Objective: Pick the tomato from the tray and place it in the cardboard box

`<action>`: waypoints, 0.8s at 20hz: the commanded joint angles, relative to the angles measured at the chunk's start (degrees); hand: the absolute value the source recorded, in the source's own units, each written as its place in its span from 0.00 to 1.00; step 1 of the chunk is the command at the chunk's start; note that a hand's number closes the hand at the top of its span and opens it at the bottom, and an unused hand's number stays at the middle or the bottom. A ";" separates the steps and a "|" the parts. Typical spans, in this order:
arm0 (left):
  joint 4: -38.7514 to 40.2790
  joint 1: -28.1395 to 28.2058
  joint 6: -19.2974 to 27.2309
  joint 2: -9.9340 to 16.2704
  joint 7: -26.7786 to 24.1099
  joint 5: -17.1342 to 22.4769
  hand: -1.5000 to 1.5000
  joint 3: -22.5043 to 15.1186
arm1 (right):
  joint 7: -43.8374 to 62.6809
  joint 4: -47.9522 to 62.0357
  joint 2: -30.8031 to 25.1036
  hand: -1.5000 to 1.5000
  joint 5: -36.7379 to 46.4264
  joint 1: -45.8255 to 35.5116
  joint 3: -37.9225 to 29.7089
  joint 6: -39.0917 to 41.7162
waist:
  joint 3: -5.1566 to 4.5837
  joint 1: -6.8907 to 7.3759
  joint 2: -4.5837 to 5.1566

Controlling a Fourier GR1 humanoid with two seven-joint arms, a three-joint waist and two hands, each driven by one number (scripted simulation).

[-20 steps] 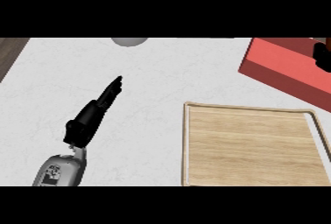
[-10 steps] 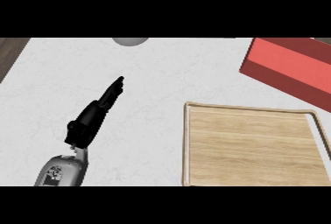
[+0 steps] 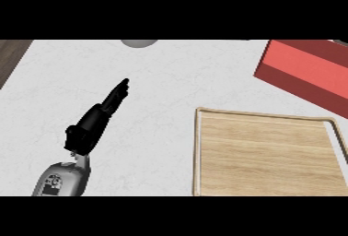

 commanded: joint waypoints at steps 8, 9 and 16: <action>3.12 -3.82 0.03 -1.13 -0.74 -0.80 0.50 -0.07 | -5.08 25.40 -1.42 0.00 -3.81 -4.95 -8.05 -9.96 | 0.09 0.84 0.66; 3.34 -1.94 -0.52 -0.38 -2.91 -0.38 0.50 0.53 | -4.47 26.91 -0.64 0.00 -4.72 -6.17 -8.66 -9.09 | 0.07 1.17 0.64; 4.16 -3.06 0.84 -1.95 -1.20 -1.65 0.50 -0.20 | -15.96 32.91 -1.83 0.00 -10.27 -5.51 -13.30 -13.59 | 0.08 0.44 0.35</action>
